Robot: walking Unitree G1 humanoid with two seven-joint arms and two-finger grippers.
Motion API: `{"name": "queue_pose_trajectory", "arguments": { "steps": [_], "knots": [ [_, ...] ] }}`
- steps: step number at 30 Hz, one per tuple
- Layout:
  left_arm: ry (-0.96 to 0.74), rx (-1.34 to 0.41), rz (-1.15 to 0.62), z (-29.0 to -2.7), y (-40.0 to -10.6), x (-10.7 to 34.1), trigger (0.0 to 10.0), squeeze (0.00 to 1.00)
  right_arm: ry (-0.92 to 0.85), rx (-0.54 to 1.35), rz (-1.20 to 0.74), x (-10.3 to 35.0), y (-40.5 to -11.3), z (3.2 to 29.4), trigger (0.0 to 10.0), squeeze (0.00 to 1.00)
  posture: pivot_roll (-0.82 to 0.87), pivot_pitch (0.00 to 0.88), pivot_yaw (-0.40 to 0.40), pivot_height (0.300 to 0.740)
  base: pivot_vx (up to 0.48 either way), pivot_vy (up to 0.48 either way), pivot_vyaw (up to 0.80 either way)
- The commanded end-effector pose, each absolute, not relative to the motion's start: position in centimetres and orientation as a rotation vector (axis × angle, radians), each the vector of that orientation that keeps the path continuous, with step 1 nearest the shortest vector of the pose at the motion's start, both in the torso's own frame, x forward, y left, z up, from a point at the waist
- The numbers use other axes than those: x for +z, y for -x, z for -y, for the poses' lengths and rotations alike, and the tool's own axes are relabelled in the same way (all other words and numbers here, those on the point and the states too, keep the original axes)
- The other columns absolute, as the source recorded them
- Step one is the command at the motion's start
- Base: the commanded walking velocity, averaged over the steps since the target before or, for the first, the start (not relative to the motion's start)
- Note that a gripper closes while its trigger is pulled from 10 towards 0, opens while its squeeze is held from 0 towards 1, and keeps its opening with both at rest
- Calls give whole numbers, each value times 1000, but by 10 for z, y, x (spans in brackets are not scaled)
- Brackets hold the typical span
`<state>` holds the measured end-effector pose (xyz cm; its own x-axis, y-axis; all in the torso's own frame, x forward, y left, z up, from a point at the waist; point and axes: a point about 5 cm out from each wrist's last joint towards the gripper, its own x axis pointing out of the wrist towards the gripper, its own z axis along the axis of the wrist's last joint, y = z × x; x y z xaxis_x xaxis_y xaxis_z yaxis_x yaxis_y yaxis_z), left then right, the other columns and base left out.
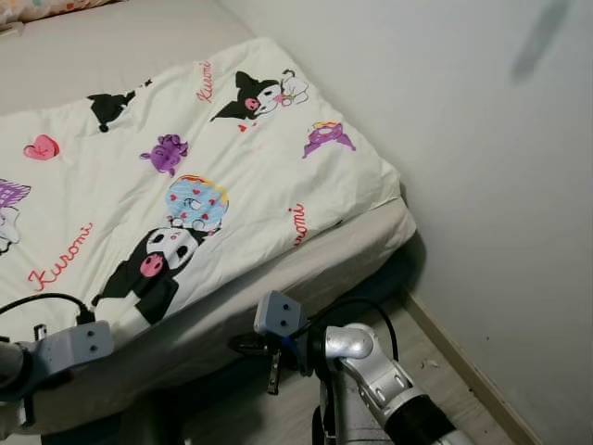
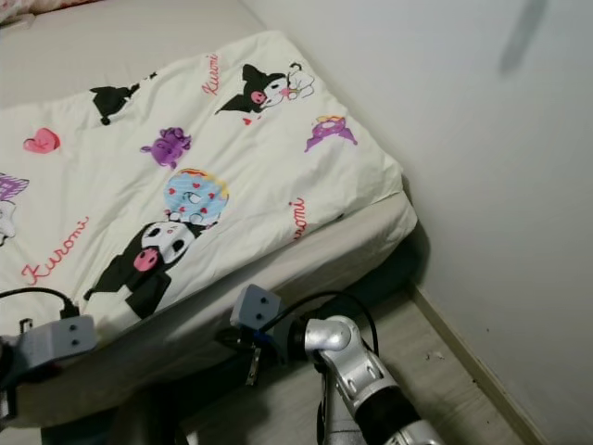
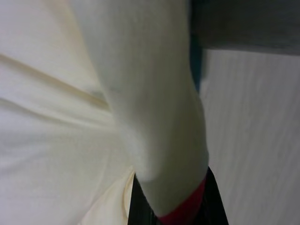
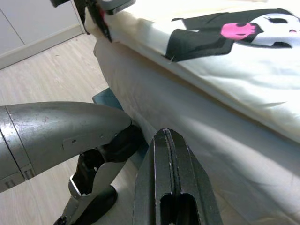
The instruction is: Clean up the room
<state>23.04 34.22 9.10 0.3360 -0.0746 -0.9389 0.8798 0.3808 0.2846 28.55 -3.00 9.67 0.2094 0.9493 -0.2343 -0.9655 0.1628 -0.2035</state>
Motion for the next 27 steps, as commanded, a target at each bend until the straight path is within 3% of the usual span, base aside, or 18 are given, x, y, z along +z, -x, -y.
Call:
{"name": "queue_pose_trajectory", "arguments": {
  "steps": [1, 10, 11, 12, 13, 14, 22, 25, 26, 27],
  "knots": [
    [-847, -920, -1342, -351, -180, 55, 0, 0, 333, 1388, -65, 92, -281, 26, 10000, 0, -26, 255, 13, 541, 0, 0, 0],
    [-920, -862, -1327, -349, -182, 59, 0, 0, 340, 1382, -61, 91, -282, 28, 10000, 0, -25, 255, 13, 541, 0, 0, 0],
    [-1008, -783, -1274, -352, -192, 58, 8000, 0, 344, 1377, -58, 91, -283, 29, 10000, 0, -27, 254, 14, 541, 0, 0, 0],
    [-1008, -783, -1274, -352, -192, 58, 8000, 0, 344, 1377, -58, 91, -283, 29, 10000, 0, -27, 254, 14, 541, 0, 0, 0],
    [-1026, -751, -1254, -352, -196, 58, 10000, 169, 348, 1371, -56, 91, -283, 29, 10000, 0, -29, 254, 15, 541, 0, 0, 0],
    [-1034, -731, -1242, -353, -199, 59, 10000, 1000, 350, 1367, -54, 91, -284, 29, 10000, 0, -29, 254, 15, 541, 0, 0, 0],
    [-985, -754, -1256, -348, -198, 66, 10000, 1000, 348, 1360, -51, 91, -285, 29, 10000, 0, -27, 253, 16, 541, 0, 0, 0],
    [-979, -836, -1240, -343, -196, 73, 10000, 1000, 347, 1363, -51, 91, -285, 28, 10000, 0, -28, 251, 17, 541, 0, 0, 0],
    [-954, -892, -1214, -338, -196, 77, 10000, 90, 346, 1365, -50, 91, -285, 28, 10000, 0, -27, 250, 18, 541, 0, 0, 0],
    [-954, -892, -1214, -338, -196, 77, 10000, 90, 346, 1365, -50, 91, -285, 28, 10000, 0, -27, 250, 18, 541, 0, 0, 0]
  ]
}}
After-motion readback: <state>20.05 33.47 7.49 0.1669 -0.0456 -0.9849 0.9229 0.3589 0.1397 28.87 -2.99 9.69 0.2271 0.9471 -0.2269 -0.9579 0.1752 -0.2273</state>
